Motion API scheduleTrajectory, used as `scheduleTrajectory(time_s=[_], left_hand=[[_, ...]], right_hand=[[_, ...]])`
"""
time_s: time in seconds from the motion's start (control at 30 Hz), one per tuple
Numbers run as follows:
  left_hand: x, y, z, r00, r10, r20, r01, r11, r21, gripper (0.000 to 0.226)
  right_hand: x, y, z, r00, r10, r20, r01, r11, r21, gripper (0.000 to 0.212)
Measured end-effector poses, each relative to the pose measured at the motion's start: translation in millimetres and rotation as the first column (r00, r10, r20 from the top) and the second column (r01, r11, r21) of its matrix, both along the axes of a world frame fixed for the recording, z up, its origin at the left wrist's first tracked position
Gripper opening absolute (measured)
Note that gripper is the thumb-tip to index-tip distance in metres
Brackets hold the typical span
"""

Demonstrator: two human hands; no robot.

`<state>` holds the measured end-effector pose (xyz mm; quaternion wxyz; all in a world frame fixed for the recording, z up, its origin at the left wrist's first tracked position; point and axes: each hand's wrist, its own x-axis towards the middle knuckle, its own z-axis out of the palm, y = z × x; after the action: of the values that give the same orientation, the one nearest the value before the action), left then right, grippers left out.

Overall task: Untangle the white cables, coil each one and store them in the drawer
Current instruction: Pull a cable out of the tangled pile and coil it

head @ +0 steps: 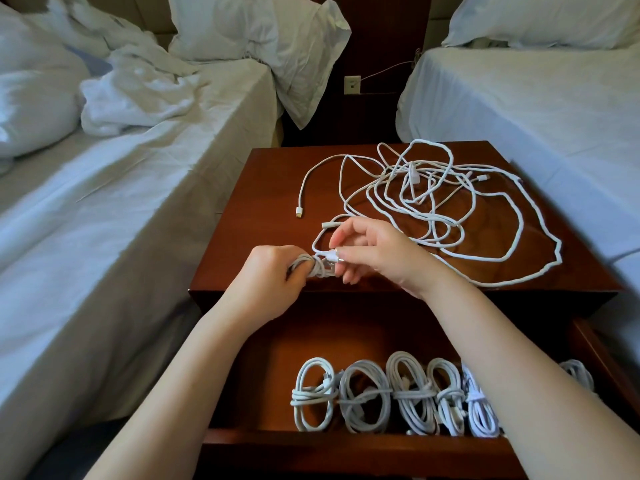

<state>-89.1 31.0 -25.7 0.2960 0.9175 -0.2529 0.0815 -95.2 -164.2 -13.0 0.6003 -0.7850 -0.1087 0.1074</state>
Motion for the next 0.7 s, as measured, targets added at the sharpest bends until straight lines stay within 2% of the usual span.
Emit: scheduleTrajectory(time_s=[0.1,0.23,0.37,0.47,0.6,0.7], left_hand=[[0.7,0.7,0.1,1.0,0.005,0.029,-0.005,1.0,0.007,0.015],[-0.2,-1.3,-1.7,0.994,-0.008,0.109,0.006,1.0,0.018,0.017],[-0.3,-1.4,-3.6,0.984,-0.074,0.162,0.068,0.997,0.042,0.015],[-0.7,0.8,0.3,0.983,-0.104,0.148,0.1,0.994,0.039,0.014],[-1.5,1.5,3.8,0.98,-0.174,0.094,0.171,0.984,0.041,0.012],[-1.4,1.3,3.9,0.979,-0.2,0.041,0.2,0.98,0.014,0.011]], right_hand=[[1.7,-4.9,-0.3,0.997,0.038,-0.062,-0.04,0.998,-0.039,0.02],[1.6,-7.9,2.4,0.984,0.087,-0.156,-0.099,0.993,-0.071,0.014],[2.0,-5.5,2.1,0.988,0.058,-0.142,-0.077,0.988,-0.133,0.009],[2.4,-6.5,1.1,0.994,-0.004,-0.105,-0.015,0.983,-0.183,0.006],[3.9,-8.6,-1.4,0.991,-0.015,-0.136,0.005,0.997,-0.074,0.01],[3.4,-7.6,-0.9,0.993,0.02,-0.116,-0.028,0.997,-0.072,0.011]])
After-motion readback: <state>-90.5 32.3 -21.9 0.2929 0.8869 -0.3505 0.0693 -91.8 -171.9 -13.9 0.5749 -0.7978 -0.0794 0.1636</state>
